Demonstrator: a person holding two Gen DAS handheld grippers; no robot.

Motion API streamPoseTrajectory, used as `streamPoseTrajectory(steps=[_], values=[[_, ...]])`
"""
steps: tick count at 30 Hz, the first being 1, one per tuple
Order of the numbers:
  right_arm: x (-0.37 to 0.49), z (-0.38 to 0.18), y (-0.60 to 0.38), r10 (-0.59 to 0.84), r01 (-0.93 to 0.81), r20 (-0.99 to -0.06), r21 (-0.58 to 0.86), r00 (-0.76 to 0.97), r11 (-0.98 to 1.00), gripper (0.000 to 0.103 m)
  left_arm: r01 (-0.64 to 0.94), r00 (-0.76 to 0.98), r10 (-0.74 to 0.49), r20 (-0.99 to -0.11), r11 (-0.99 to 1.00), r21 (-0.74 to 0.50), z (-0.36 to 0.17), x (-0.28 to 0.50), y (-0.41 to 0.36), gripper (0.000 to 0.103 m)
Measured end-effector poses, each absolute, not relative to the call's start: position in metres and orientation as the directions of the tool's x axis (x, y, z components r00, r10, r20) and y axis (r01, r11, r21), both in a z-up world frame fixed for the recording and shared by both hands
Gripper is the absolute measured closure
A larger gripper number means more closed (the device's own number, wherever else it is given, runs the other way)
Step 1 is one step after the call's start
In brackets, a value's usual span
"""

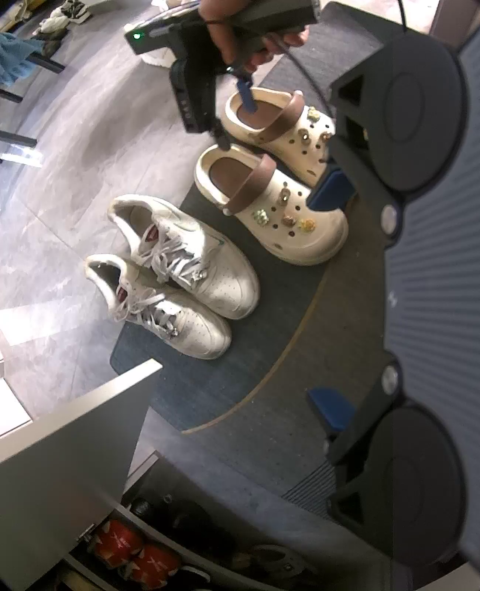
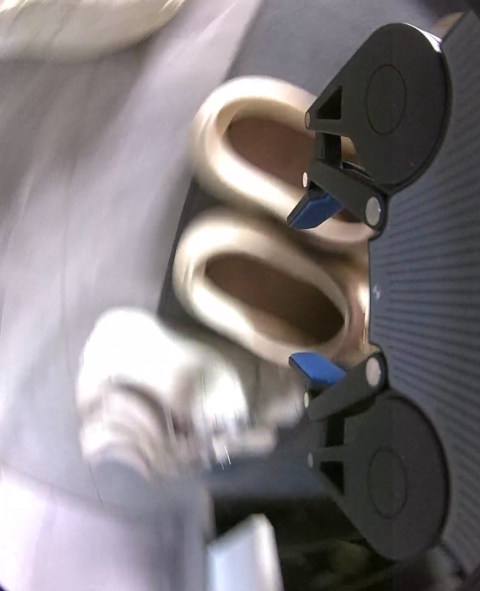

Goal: Organize scattered shoes
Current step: 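Lower the right gripper over the beige clogs with brown straps, then close the right gripper on both clog heels and lift them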

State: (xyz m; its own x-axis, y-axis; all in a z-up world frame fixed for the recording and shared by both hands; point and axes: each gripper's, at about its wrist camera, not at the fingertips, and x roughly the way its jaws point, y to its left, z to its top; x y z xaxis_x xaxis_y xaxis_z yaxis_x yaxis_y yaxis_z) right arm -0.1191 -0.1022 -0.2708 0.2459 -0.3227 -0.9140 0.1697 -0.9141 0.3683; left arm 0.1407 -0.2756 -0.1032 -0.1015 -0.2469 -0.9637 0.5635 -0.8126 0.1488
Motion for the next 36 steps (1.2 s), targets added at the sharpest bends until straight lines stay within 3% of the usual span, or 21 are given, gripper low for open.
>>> streamPoseTrajectory(steps=[4,6,17,21,25,26,27,28,30,33,36], values=[[-0.105,-0.294,-0.112,-0.324,0.074,-0.883,0.369,0.339,-0.927,0.027,0.578,-0.094,-0.24,-0.966,-0.803,0.143,-0.105,0.142,-0.282,0.0],[-0.092,-0.305,-0.129,-0.286,0.114,-0.872,0.356,0.398,-0.927,0.023,0.579,-0.098,-0.241,-0.965,-0.803,0.142,-0.103,0.142,-0.283,0.0],[-0.082,-0.328,-0.124,-0.296,-0.063,-0.814,0.307,0.5,-0.95,0.023,0.586,-0.113,-0.219,-0.969,-0.803,0.113,-0.101,0.142,-0.287,0.0],[-0.083,-0.334,-0.133,-0.231,-0.03,-0.85,0.247,0.474,-0.969,0.022,0.589,-0.116,-0.22,-0.969,-0.801,0.111,-0.1,0.141,-0.291,0.0],[-0.07,-0.341,-0.165,-0.065,0.149,-0.885,0.15,0.46,-0.977,0.019,0.595,-0.114,-0.221,-0.969,-0.796,0.111,-0.1,0.143,-0.293,0.0],[-0.068,-0.34,-0.168,-0.049,0.166,-0.895,0.136,0.444,-0.977,0.021,0.595,-0.111,-0.224,-0.968,-0.795,0.116,-0.101,0.143,-0.293,0.0],[-0.067,-0.338,-0.169,-0.045,0.173,-0.9,0.132,0.433,-0.976,0.033,0.595,-0.109,-0.234,-0.966,-0.794,0.125,-0.1,0.143,-0.292,0.0],[-0.065,-0.334,-0.167,-0.04,0.187,-0.911,0.127,0.411,-0.974,0.037,0.596,-0.11,-0.251,-0.962,-0.791,0.138,-0.099,0.144,-0.291,0.0],[-0.064,-0.325,-0.163,-0.034,0.212,-0.928,0.121,0.371,-0.97,0.061,0.593,-0.11,-0.276,-0.955,-0.789,0.16,-0.097,0.145,-0.289,0.0],[-0.062,-0.305,-0.154,-0.108,0.197,-0.93,0.186,0.351,-0.963,0.075,0.597,-0.117,-0.304,-0.946,-0.782,0.177,-0.091,0.149,-0.286,0.0],[-0.055,-0.292,-0.152,-0.11,0.229,-0.939,0.191,0.325,-0.955,0.079,0.612,-0.115,-0.332,-0.936,-0.766,0.196,-0.086,0.153,-0.285,0.0]])
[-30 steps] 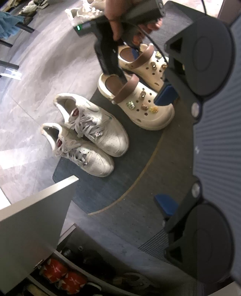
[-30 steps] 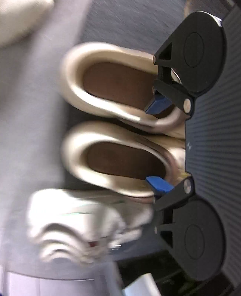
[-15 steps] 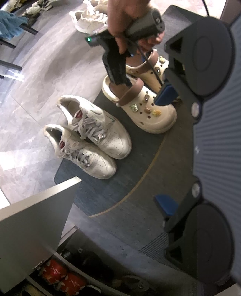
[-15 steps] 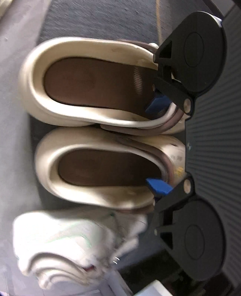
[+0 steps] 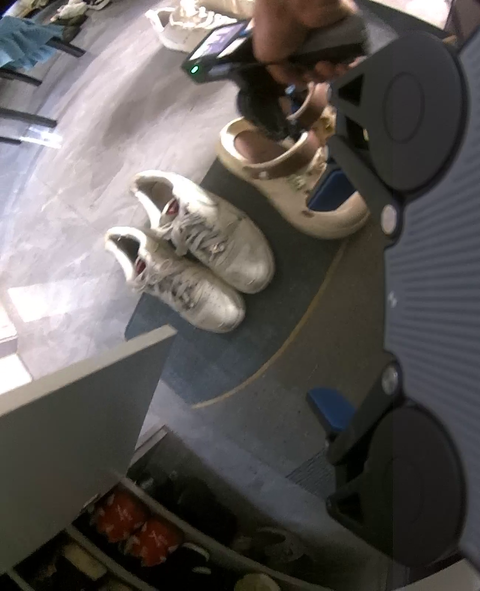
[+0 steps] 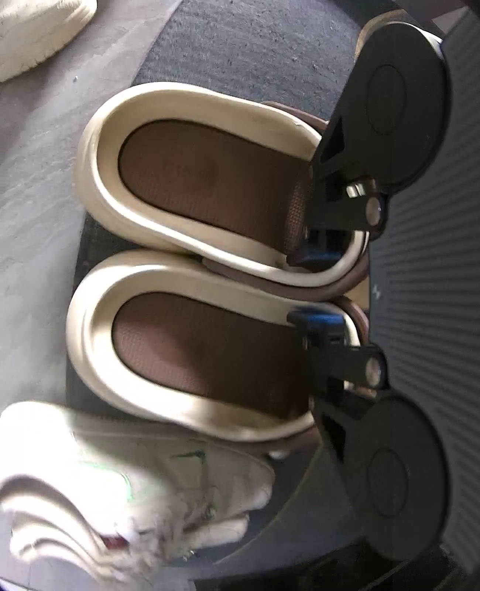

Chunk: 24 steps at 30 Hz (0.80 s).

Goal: Organize scattered shoes
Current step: 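Close the right gripper on both clog heels and lift them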

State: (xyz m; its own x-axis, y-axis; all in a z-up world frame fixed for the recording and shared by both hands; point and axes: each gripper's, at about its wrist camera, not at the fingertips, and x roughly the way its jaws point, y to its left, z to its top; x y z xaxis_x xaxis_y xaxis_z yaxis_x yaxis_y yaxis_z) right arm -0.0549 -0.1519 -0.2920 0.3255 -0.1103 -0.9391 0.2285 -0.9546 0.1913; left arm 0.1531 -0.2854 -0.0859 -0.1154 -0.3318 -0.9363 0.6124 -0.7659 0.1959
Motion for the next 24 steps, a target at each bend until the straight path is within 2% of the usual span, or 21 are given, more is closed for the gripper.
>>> streamPoseTrajectory(steps=[5,12,19,24], values=[[-0.031,-0.256,-0.142,-0.084,0.314,-0.96,0.17,0.268,-0.934,0.081,0.654,-0.095,-0.355,-0.93,-0.727,0.21,-0.076,0.163,-0.283,0.0],[0.002,-0.187,-0.149,-0.057,0.524,-0.968,0.18,0.242,-0.832,0.083,0.686,-0.091,-0.4,-0.912,-0.689,0.234,-0.03,0.194,-0.283,0.0],[0.049,-0.102,-0.18,-0.054,0.722,-0.971,0.209,0.231,-0.659,0.083,0.778,-0.039,-0.446,-0.894,-0.575,0.253,0.038,0.265,-0.289,0.0],[0.106,-0.06,-0.218,-0.057,0.823,-0.968,0.24,0.246,-0.515,0.083,0.835,0.034,-0.486,-0.873,-0.467,0.293,0.068,0.322,-0.301,0.0]])
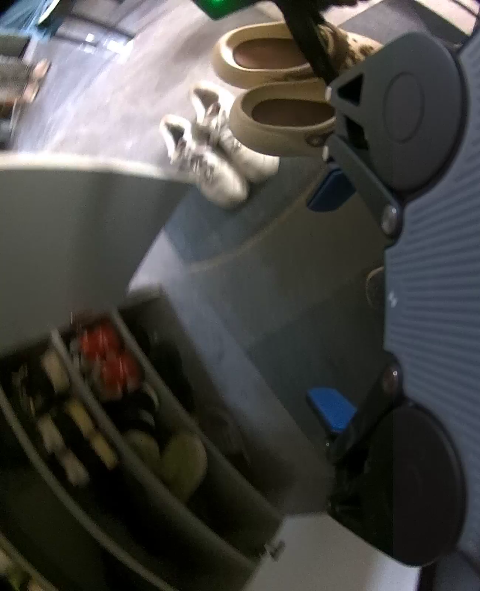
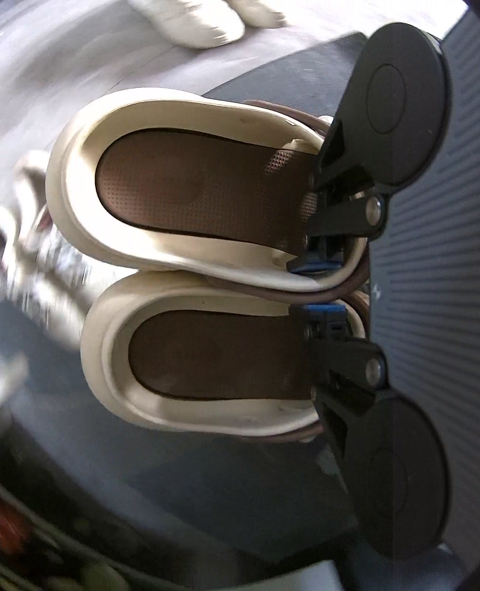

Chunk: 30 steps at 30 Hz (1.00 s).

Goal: Organize scattered shoes
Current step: 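Carry the beige clogs with the right gripper onto a cabinet shelf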

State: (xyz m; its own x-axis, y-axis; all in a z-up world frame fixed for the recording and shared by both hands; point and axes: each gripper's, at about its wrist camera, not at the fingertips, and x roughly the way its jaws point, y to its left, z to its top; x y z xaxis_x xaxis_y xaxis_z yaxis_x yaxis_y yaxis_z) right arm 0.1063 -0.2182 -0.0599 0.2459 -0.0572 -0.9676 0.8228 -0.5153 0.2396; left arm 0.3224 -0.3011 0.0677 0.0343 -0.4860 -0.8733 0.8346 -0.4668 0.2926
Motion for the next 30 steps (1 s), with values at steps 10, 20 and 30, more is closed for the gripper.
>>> streamPoseTrajectory(steps=[10,20,30], values=[[0.224,0.054,-0.36,-0.084,0.933,-0.948,0.318,0.308,-0.168,0.084,0.932,0.126,-0.531,-0.838,-0.226,0.283,0.129,0.448,-0.354,0.0],[0.324,0.139,-0.575,-0.219,0.938,-0.913,0.326,0.344,0.115,0.084,0.942,0.174,-0.566,-0.806,-0.144,0.304,0.166,0.537,-0.439,0.0],[0.369,0.216,-0.703,-0.31,0.922,-0.877,0.297,0.367,0.251,0.084,0.927,0.202,-0.565,-0.8,-0.154,0.343,0.129,0.547,-0.504,0.0]])
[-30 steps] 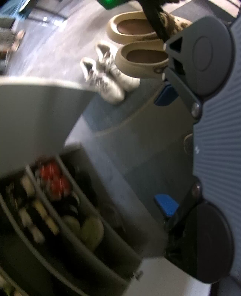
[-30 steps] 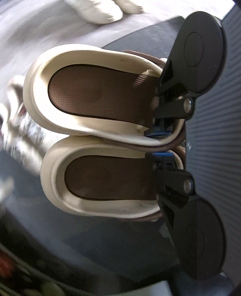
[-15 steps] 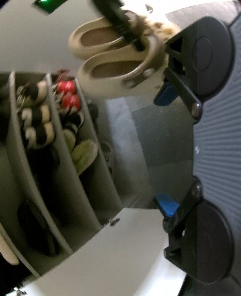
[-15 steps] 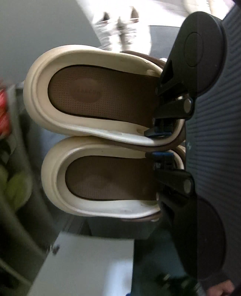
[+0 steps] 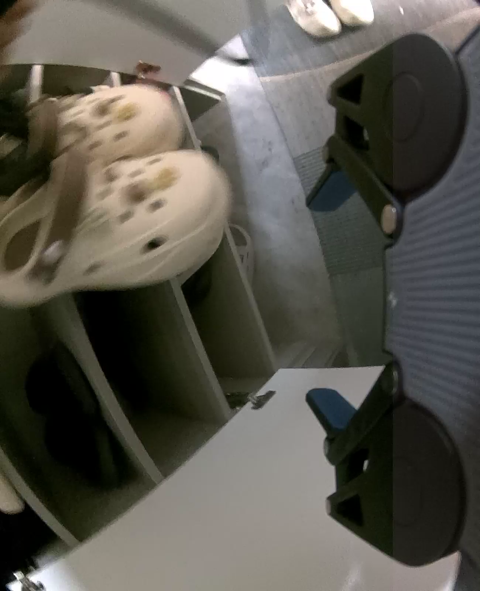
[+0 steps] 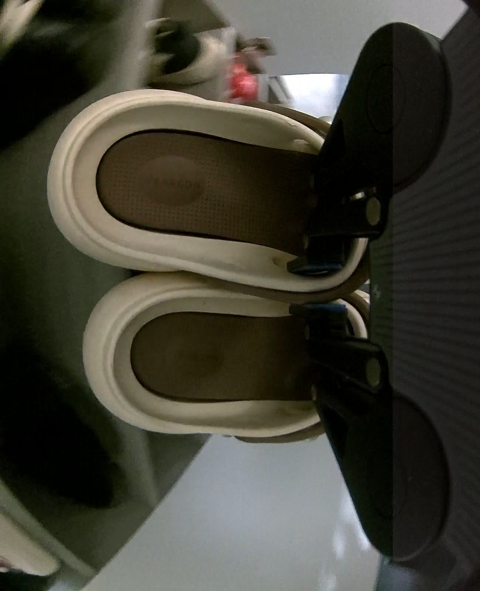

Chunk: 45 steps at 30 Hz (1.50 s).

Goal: Organize scattered shoes
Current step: 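Carry the beige clogs with the right gripper onto a cabinet shelf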

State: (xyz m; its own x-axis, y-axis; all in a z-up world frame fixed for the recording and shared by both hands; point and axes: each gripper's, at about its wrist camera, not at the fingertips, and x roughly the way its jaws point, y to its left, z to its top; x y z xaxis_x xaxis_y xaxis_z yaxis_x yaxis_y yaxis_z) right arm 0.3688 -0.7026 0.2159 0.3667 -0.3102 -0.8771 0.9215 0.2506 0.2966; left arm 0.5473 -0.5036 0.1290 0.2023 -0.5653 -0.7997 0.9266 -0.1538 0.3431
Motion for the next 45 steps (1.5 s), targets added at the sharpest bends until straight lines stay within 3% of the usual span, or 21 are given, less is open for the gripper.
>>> streamPoseTrajectory(steps=[11,18,25,35,44,45], values=[[0.366,0.253,-0.769,-0.319,0.926,-0.895,0.212,0.312,0.311,0.084,0.957,0.125,-0.529,-0.839,-0.159,0.243,0.058,0.5,-0.577,0.0],[0.345,0.259,-0.762,-0.379,0.939,-0.868,0.241,0.322,0.245,0.084,0.958,0.068,-0.615,-0.785,-0.178,0.223,0.04,0.478,-0.629,0.0],[0.312,0.264,-0.767,-0.403,0.923,-0.835,0.29,0.374,0.253,0.084,0.959,0.037,-0.705,-0.708,-0.175,0.224,0.06,0.47,-0.659,0.001],[0.252,0.262,-0.793,-0.334,0.882,-0.819,0.403,0.467,0.244,0.079,0.982,0.066,-0.698,-0.713,-0.08,0.169,0.088,0.477,-0.663,0.001],[0.206,0.264,-0.815,-0.393,0.877,-0.785,0.42,0.479,0.232,0.067,0.984,0.072,-0.714,-0.696,-0.065,0.168,0.104,0.461,-0.65,0.002],[0.2,0.265,-0.815,-0.415,0.874,-0.769,0.426,0.486,0.234,0.061,0.982,0.072,-0.722,-0.688,-0.068,0.174,0.105,0.459,-0.649,0.001]])
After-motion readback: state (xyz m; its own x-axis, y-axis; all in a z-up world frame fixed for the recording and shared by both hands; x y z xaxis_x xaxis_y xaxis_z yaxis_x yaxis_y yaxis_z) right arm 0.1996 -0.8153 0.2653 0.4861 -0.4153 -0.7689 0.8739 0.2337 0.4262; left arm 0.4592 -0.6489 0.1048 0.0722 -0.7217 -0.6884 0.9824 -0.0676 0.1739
